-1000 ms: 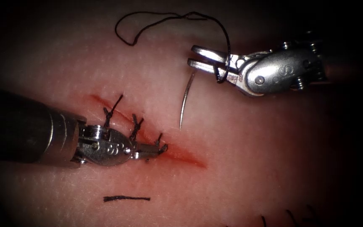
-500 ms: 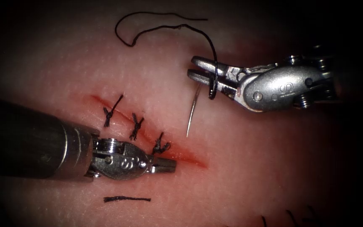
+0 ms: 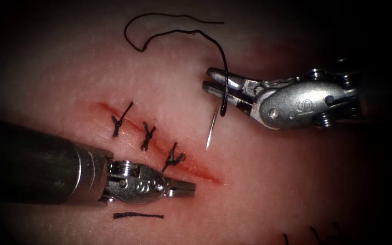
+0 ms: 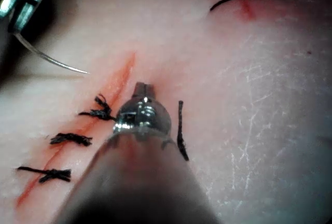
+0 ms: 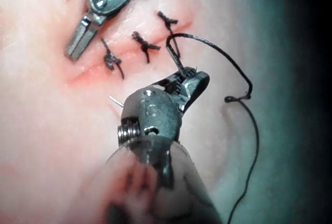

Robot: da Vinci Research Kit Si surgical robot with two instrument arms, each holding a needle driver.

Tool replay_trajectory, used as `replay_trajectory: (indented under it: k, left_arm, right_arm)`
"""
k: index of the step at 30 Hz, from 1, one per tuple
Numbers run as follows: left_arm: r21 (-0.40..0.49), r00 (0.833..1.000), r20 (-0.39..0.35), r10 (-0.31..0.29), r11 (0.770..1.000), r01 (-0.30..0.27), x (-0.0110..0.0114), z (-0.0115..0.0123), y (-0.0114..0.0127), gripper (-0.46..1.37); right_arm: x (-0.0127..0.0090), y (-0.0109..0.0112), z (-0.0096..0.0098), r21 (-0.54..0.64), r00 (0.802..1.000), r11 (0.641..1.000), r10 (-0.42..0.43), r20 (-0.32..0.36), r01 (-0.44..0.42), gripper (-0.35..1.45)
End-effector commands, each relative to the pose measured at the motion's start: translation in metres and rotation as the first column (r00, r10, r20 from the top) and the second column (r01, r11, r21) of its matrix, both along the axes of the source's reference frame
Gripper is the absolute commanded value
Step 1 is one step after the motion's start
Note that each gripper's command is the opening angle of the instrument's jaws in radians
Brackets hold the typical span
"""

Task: Wound Closure
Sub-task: Use the right gripper to throw the needle through the top of the wound

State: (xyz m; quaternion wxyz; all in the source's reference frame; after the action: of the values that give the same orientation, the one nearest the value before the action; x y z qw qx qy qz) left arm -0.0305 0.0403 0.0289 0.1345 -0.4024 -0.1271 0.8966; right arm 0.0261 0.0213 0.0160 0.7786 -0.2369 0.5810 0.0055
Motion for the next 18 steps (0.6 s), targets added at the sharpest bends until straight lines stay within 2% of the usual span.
replay_trajectory:
  k: [1,7,18]
  left_arm:
    - [0.014,1.000,0.001,0.006,1.000,-0.006,0.0000,0.0003,-0.0002,-0.35]
    - [0.026,1.000,0.007,0.002,1.000,-0.002,0.0000,0.0015,-0.0012,-0.35]
    - [0.036,1.000,0.010,0.004,0.999,-0.004,0.0000,0.0006,-0.0013,-0.35]
  right_arm:
    - [0.0001,-0.0001,0.0000,-0.014,1.000,1.000,0.006,0.003,-0.006,-0.35]
    - [0.0006,-0.0008,0.0005,-0.037,1.000,0.999,0.005,0.012,-0.005,-0.35]
    - [0.0007,-0.0022,0.0021,-0.088,0.999,0.996,0.001,0.050,0.003,-0.35]
